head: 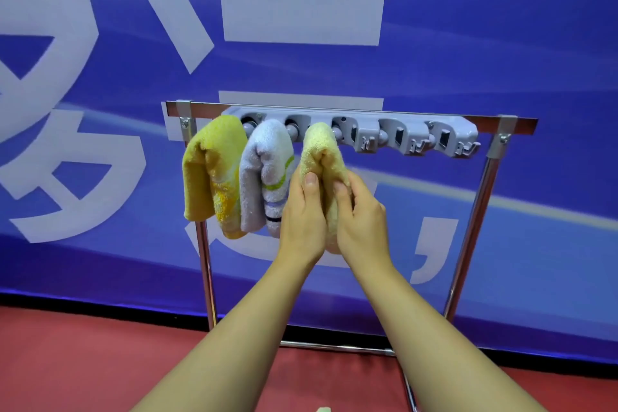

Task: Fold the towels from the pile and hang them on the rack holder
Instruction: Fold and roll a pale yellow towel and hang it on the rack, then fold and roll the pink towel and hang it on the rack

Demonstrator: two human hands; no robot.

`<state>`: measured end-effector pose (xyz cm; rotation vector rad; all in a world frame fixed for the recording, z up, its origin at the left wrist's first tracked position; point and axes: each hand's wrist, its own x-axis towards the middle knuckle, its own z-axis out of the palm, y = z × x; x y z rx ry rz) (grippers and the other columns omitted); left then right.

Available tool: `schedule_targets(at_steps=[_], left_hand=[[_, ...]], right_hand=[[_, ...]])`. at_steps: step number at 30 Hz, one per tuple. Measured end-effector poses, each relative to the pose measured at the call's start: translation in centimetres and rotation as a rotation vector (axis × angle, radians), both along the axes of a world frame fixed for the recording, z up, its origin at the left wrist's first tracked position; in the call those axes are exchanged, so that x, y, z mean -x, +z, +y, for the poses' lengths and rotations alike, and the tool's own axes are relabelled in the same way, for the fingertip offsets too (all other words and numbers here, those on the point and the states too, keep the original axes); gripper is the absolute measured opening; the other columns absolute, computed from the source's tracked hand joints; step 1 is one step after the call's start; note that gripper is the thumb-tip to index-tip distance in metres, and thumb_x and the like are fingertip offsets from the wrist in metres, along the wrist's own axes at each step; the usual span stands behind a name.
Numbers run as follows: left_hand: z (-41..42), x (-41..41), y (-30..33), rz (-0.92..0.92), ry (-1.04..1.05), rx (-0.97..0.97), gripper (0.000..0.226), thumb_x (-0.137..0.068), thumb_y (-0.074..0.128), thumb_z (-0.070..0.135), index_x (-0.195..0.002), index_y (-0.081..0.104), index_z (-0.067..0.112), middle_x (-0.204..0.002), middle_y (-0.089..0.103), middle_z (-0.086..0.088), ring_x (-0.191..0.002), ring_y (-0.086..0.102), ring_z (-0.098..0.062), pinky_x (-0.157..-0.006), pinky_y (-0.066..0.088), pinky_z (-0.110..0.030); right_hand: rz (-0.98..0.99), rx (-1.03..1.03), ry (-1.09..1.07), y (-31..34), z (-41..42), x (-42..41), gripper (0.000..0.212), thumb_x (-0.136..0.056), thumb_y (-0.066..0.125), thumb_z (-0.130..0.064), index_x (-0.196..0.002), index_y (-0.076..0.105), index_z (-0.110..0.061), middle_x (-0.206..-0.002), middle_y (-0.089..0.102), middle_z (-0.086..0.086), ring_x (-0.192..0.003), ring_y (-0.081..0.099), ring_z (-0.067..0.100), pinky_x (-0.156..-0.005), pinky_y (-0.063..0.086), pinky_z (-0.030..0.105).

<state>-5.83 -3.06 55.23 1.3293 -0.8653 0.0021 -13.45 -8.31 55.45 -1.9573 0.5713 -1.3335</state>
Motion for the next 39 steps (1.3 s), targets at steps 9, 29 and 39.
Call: schedule_targets(at_steps=[9,29,39], left_hand=[[1.5,0.0,-6.7,0.037,-0.175,-0.111,0.051,-0.108,0.028,0.053,-0.150,0.044,0.029,-0.150,0.050,0.020,-0.140,0.041,0.007,-0.115,0.032,-0.026],[0.5,-1.4,-48.4,0.317,-0.335,-1.137,0.048,-0.103,0.055,0.044,-0.144,0.054,0.019,-0.132,0.062,0.007,-0.123,0.058,-0.011,-0.111,0.041,-0.032],[-2.3,-0.3,-64.5,0.407,-0.421,-1.389,0.084,-0.081,0.066,0.066,-0.132,0.057,-0.001,-0.117,0.070,-0.019,-0.110,0.067,-0.036,-0.097,0.053,-0.044]], right_hand=[[0.155,-0.095,0.078,-5.6,-1.6,3.2,0.045,-0.104,0.039,-0.055,-0.145,0.048,-0.040,-0.133,0.061,-0.022,-0.124,0.057,0.002,-0.105,0.046,0.030],[1.235,-0.376,0.262,-49.2,-8.3,13.3,0.056,-0.105,0.047,-0.042,-0.157,0.033,-0.027,-0.165,0.032,-0.001,-0.152,0.027,0.014,-0.121,0.016,0.024],[1.182,-0.573,0.266,-59.9,-6.4,13.9,0.062,-0.102,0.053,-0.038,-0.159,0.028,-0.028,-0.161,0.040,-0.002,-0.145,0.040,0.014,-0.120,0.026,0.025]])
